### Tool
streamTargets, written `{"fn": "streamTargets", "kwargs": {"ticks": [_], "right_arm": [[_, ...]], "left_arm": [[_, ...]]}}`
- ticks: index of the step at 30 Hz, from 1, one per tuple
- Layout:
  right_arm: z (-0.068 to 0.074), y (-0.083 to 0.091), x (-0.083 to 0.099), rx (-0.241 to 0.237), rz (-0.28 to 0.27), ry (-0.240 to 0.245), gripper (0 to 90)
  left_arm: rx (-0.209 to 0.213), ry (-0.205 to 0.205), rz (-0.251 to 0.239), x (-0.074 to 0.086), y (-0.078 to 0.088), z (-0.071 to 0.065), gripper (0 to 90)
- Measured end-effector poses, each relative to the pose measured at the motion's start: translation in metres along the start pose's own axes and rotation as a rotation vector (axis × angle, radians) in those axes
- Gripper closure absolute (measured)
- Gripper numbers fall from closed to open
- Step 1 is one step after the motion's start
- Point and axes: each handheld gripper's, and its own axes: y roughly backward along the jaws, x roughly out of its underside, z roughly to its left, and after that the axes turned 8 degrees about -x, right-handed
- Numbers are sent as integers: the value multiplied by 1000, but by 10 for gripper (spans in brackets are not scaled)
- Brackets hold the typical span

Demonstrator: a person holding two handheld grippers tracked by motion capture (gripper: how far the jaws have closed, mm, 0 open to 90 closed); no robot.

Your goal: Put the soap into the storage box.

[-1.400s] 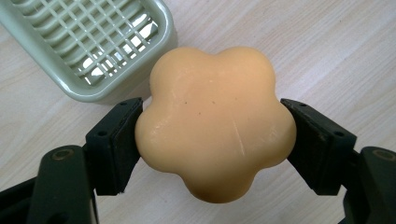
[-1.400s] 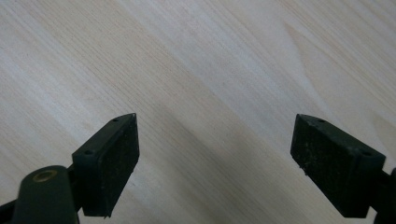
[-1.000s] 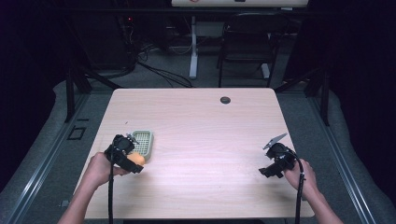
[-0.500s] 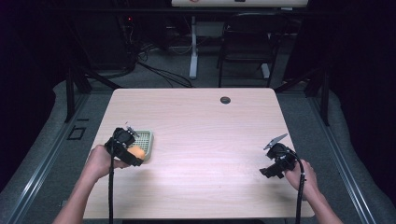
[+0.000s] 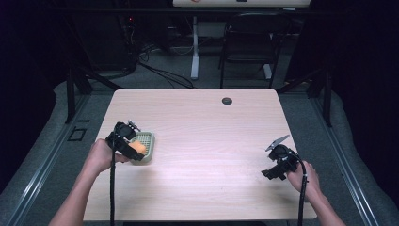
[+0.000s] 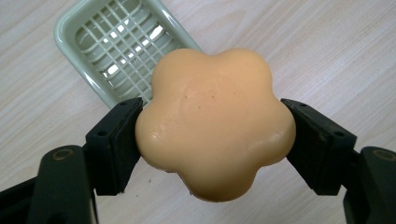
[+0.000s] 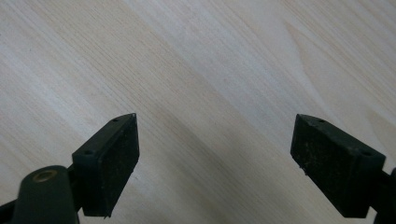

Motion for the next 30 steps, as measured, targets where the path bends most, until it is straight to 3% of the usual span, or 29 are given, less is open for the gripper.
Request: {"fn": "streamTargets", "kwargs": {"ticks": [30], "right_arm": [[-1, -1, -1, -8, 14, 5, 152]], "left_arm": [[-14, 17, 3, -25, -5, 25, 250]]}}
